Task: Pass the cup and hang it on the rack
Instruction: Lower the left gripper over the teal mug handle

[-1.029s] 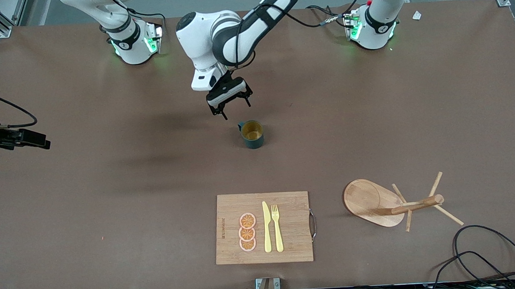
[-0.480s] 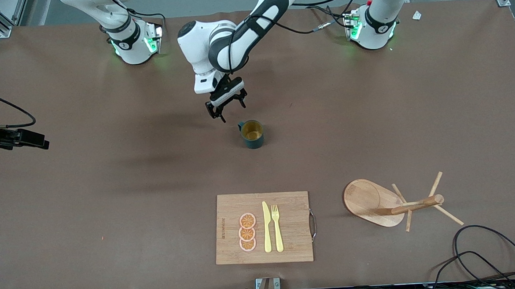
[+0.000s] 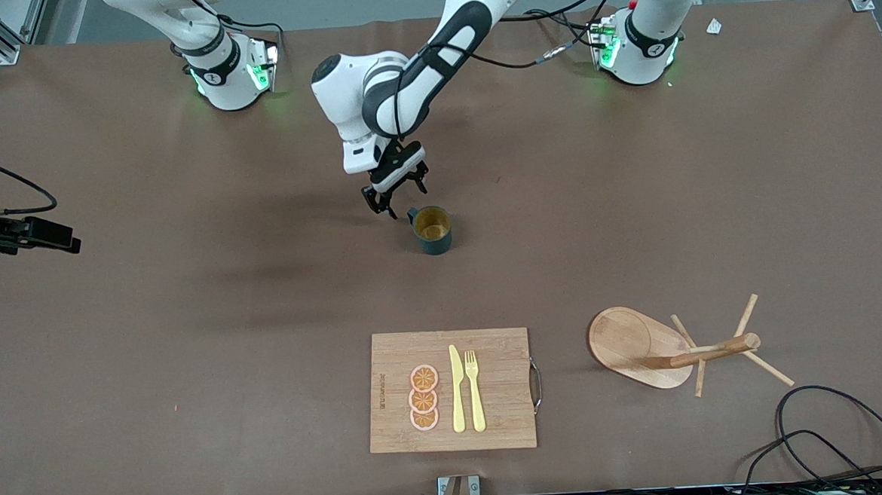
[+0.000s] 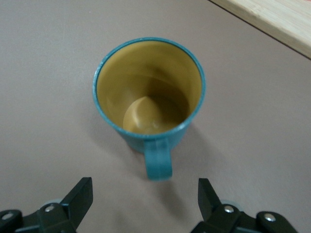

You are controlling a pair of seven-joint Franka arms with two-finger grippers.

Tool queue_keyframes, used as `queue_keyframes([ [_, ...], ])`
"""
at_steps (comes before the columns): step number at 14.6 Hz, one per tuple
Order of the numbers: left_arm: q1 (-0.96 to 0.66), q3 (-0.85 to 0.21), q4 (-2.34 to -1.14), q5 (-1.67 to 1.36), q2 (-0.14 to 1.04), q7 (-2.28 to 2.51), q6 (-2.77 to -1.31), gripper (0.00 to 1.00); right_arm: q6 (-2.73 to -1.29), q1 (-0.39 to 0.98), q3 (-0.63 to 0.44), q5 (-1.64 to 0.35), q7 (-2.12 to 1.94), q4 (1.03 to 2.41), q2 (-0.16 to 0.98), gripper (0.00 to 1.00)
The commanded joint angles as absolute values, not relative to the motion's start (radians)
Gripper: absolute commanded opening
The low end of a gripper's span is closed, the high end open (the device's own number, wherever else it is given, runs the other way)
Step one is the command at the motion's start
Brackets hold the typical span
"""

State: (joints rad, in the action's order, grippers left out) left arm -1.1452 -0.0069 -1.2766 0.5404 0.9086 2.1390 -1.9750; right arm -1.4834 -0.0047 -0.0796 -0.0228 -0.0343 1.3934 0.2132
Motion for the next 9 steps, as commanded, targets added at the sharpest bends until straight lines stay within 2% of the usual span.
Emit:
queue_keyframes([
  [1,-1.164,0.026,-1.246,0.587,0.949,2.225,-1.996,0.93,-1.439,-0.011,-0.064,-0.032,-0.028,1.364,0.213,1.0],
  [3,-1.166,0.038,-1.246,0.592,0.953,2.256,-2.022,0.88,-1.437,-0.005,-0.064,-0.031,-0.018,1.365,0.212,1.0],
  [6,-1.175,0.04,-1.249,0.598,0.963,2.263,-2.02,0.73,-1.411,-0.005,-0.064,-0.031,-0.018,1.371,0.201,1.0],
  [9,-1.175,0.046,-1.249,0.598,0.971,2.267,-2.016,0.62,-1.419,-0.006,-0.064,-0.031,-0.02,1.434,0.129,1.0],
])
